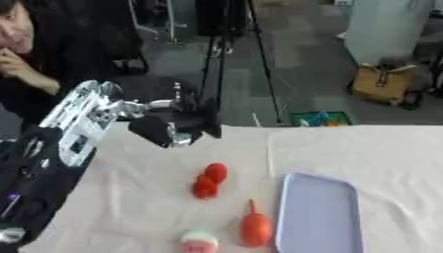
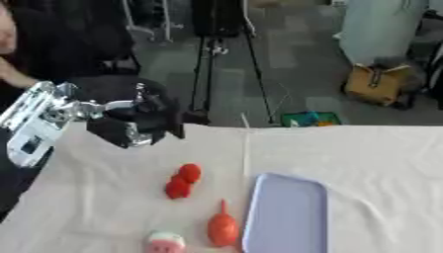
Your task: Pick up objects on the table and place them in the box.
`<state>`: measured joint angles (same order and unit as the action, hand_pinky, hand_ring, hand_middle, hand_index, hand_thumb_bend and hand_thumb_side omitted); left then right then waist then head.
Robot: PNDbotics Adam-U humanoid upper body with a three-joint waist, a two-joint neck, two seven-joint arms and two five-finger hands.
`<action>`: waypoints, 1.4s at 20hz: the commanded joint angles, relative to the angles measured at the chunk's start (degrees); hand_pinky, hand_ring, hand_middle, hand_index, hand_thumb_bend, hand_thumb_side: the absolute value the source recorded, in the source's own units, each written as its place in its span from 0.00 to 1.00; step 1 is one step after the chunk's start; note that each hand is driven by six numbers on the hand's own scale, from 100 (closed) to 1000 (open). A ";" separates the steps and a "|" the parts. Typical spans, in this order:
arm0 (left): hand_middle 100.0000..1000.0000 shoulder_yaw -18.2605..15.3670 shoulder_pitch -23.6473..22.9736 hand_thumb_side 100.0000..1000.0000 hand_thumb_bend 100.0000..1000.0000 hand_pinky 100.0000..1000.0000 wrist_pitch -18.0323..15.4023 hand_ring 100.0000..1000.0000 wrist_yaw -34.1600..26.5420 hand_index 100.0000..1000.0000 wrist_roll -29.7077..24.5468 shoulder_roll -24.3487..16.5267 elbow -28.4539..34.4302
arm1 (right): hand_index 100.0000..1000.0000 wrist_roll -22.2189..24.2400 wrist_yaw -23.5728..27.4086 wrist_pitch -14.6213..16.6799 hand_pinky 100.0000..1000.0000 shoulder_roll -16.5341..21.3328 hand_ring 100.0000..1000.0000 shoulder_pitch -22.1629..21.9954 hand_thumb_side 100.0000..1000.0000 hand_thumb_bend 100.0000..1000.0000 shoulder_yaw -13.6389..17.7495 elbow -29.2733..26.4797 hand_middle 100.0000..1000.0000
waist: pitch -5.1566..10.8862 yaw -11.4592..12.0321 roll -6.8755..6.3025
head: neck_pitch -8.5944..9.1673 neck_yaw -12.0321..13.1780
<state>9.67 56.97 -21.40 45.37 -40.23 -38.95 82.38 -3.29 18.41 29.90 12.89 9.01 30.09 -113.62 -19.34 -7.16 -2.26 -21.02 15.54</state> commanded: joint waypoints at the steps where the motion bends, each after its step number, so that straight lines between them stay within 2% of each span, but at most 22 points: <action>1: 0.81 0.40 2.25 0.83 0.00 1.00 -0.52 1.00 -0.92 0.54 -1.21 0.34 1.21 | 0.80 0.11 0.62 -0.38 0.64 1.94 0.70 0.08 0.54 0.00 -0.06 -0.97 0.62 | 1.59 -0.22 0.03 | -0.20 0.31; 15: 0.81 4.10 8.63 0.85 0.00 1.00 -2.90 1.00 -2.95 0.54 -5.77 8.65 0.47 | 0.80 0.80 1.35 -1.49 0.64 2.44 0.70 0.34 0.54 0.00 -0.84 -0.97 0.62 | 2.51 -1.63 -0.72 | -0.74 1.44; 20: 0.81 4.94 9.59 0.86 0.00 1.00 -3.31 1.00 -2.89 0.54 -6.42 11.54 -0.62 | 0.80 1.12 1.85 -1.59 0.64 2.57 0.70 0.62 0.54 0.00 -1.18 -0.97 0.62 | 2.53 -2.55 -0.79 | -0.95 1.87; 28: 0.81 6.02 9.13 0.90 0.00 1.00 -4.00 1.00 0.61 0.54 -5.27 16.43 -6.11 | 0.80 1.59 2.83 -1.89 0.65 2.56 0.70 1.54 0.54 0.00 -1.56 -0.97 0.62 | 2.02 -4.10 -0.95 | -0.69 2.13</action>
<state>15.82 65.04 -21.26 45.32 -41.96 -22.49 76.46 -1.92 20.75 28.04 13.52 10.13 28.53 -113.62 -18.24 -11.14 -3.46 -21.61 17.54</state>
